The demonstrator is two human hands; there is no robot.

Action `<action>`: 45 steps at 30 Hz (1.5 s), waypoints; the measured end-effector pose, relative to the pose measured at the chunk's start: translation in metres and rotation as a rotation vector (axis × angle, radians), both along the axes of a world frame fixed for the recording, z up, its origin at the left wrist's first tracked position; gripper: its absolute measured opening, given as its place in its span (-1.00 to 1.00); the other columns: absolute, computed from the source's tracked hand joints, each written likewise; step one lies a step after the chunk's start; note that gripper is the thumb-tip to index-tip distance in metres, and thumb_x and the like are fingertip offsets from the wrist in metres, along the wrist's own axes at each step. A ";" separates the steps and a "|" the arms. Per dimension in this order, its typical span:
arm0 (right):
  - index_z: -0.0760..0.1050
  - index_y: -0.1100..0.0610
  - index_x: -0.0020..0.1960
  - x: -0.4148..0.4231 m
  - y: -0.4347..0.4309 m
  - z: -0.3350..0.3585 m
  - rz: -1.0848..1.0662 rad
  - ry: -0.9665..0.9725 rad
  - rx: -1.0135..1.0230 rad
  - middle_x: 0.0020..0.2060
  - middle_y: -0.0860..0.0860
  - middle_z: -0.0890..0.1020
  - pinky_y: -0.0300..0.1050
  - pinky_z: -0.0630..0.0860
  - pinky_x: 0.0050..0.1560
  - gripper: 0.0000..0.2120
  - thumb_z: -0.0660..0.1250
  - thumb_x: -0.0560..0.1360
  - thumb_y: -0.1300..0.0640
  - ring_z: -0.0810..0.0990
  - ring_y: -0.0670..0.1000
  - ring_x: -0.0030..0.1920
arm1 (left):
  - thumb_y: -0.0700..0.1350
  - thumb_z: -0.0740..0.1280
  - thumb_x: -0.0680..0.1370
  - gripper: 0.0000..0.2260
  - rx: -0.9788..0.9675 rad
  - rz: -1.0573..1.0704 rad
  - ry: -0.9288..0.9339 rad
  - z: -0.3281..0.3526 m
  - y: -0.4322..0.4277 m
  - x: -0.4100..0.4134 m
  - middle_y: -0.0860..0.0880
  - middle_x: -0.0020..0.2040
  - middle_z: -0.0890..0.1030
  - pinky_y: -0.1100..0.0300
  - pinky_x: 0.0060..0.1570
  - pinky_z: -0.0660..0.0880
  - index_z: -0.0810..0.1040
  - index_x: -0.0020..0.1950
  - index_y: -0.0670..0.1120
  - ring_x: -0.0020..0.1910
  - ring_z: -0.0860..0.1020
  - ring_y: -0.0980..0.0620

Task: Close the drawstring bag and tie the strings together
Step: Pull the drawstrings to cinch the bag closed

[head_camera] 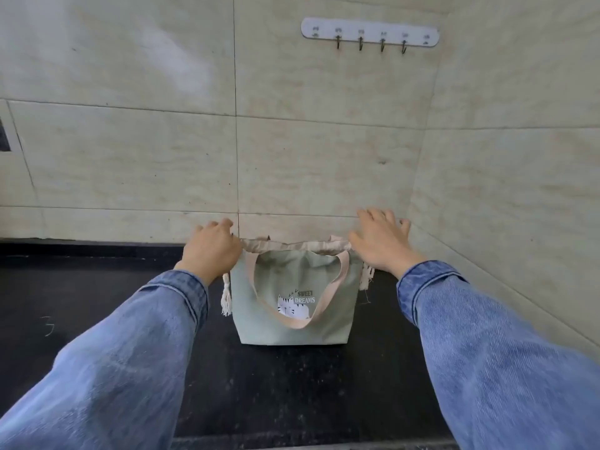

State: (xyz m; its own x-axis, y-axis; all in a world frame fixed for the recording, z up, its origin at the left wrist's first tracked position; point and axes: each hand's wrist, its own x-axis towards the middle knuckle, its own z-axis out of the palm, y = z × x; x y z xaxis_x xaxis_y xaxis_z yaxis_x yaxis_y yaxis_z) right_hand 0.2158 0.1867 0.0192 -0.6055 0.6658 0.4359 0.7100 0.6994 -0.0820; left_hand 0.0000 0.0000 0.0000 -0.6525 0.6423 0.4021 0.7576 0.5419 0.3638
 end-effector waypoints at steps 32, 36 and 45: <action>0.20 0.08 -0.39 -0.001 0.034 -0.051 -0.100 1.395 -1.457 -0.74 -0.06 0.27 -0.43 0.18 -0.71 -0.68 0.09 0.54 0.23 0.21 -0.11 -0.80 | -0.28 0.18 0.52 -0.83 1.062 0.152 -1.353 -0.037 0.024 -0.022 -0.08 -0.38 0.37 0.42 -0.69 0.21 0.38 -0.27 -0.15 -0.62 0.27 0.09; 0.35 0.23 -0.21 0.024 0.049 -0.048 -0.089 1.597 -1.327 -0.48 0.06 0.59 -0.31 0.49 -0.58 -0.70 -0.04 0.63 0.28 0.55 -0.13 -0.64 | -0.29 0.16 0.54 -0.79 1.318 0.305 -1.317 -0.038 0.010 -0.036 -0.08 -0.39 0.33 0.42 -0.66 0.21 0.30 -0.30 -0.14 -0.49 0.23 0.05; 0.50 0.31 -0.37 0.024 0.042 -0.059 -0.234 0.635 -0.578 -0.42 0.18 0.59 -0.08 0.46 -0.34 -0.68 0.20 0.44 0.12 0.60 0.20 -0.33 | -0.06 0.20 0.48 -0.70 0.494 0.317 -0.549 -0.053 -0.006 -0.047 -0.20 -0.39 0.55 0.05 -0.21 0.40 0.47 -0.39 -0.20 -0.23 0.53 -0.21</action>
